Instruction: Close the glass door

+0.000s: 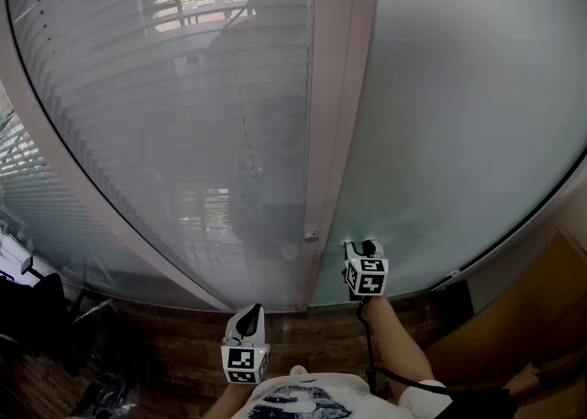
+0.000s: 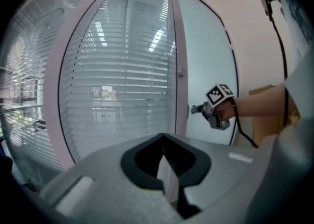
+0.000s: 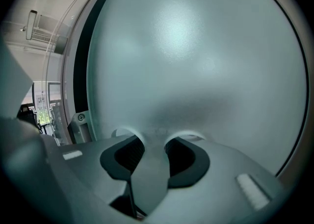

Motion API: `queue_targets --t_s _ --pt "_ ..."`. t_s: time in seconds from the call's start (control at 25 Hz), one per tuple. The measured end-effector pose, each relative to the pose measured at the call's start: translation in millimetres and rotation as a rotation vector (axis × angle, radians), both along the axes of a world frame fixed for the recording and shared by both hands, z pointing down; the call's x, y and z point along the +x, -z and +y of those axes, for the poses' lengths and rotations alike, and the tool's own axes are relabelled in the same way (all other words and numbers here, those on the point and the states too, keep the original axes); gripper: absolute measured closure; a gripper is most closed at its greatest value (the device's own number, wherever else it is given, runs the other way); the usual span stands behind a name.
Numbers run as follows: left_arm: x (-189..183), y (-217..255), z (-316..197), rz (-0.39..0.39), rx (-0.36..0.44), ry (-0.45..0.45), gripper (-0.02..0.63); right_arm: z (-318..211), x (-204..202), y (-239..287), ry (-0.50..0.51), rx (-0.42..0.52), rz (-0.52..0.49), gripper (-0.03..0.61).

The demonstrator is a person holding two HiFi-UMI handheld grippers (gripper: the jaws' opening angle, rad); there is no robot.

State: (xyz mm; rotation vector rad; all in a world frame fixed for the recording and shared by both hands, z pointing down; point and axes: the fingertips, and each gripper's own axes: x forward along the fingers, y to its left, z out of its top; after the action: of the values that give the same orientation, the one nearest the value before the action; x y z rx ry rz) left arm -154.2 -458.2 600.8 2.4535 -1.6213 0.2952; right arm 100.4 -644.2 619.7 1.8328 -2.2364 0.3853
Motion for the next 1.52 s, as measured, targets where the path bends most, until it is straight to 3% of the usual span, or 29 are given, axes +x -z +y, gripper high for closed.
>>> queue_targets --t_s 1.52 --pt "-6.2 9.9 22.5 0.000 -0.001 0.044 0.613 -1.8 -6.8 7.5 0.025 0.029 0.032 0.453"
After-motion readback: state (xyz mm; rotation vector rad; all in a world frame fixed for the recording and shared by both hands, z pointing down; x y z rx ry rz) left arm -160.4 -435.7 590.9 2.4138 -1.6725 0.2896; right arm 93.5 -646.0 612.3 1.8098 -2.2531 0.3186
